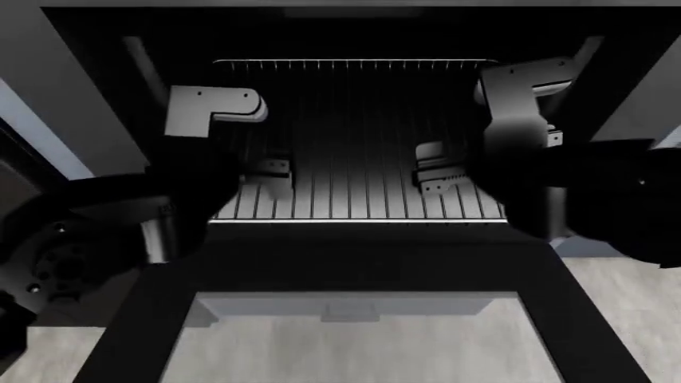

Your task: Fully slide the oven rack out.

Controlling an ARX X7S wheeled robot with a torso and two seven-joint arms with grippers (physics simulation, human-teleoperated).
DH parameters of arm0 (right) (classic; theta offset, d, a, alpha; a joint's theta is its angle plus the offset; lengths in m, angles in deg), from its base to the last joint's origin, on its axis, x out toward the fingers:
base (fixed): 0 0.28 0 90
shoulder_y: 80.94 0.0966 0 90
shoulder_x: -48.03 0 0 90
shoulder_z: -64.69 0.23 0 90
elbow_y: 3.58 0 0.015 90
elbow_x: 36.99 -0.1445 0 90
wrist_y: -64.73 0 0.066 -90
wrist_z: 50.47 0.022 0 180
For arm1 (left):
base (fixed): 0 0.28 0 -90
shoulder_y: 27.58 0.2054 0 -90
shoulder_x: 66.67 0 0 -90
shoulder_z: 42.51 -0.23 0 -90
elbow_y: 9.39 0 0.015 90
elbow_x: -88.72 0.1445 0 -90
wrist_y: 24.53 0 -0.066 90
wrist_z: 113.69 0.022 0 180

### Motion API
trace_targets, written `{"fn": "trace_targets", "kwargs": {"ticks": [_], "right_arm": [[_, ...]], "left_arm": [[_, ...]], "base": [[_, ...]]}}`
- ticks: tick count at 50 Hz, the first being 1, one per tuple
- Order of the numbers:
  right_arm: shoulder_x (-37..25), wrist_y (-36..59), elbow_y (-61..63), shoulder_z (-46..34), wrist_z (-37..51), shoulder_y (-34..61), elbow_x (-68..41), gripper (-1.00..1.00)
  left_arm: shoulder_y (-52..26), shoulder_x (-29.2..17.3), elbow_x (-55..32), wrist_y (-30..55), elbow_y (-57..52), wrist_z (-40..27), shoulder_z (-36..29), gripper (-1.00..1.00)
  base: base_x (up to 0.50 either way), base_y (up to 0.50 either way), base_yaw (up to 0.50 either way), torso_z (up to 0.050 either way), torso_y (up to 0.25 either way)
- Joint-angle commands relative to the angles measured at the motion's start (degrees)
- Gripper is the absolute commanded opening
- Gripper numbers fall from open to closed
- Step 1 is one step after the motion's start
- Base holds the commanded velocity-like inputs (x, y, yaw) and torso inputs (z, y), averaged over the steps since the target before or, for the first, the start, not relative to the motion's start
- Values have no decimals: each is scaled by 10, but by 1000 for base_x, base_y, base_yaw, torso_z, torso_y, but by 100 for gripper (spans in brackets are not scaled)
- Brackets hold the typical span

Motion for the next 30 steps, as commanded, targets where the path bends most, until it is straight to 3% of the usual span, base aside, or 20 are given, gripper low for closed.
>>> {"fn": "trace_targets", "kwargs": {"ticks": [1, 30], "right_arm": [[14, -5, -20, -5, -7, -20, 8, 100], [18, -32, -41, -15, -27, -88, 17, 100]], "left_arm": [[16, 5, 10, -4, 9, 7, -8, 100], [43, 8, 32, -6, 38, 17, -27, 100]], "base": [[0, 0, 0, 0, 0], [0, 0, 0, 0, 0]]}}
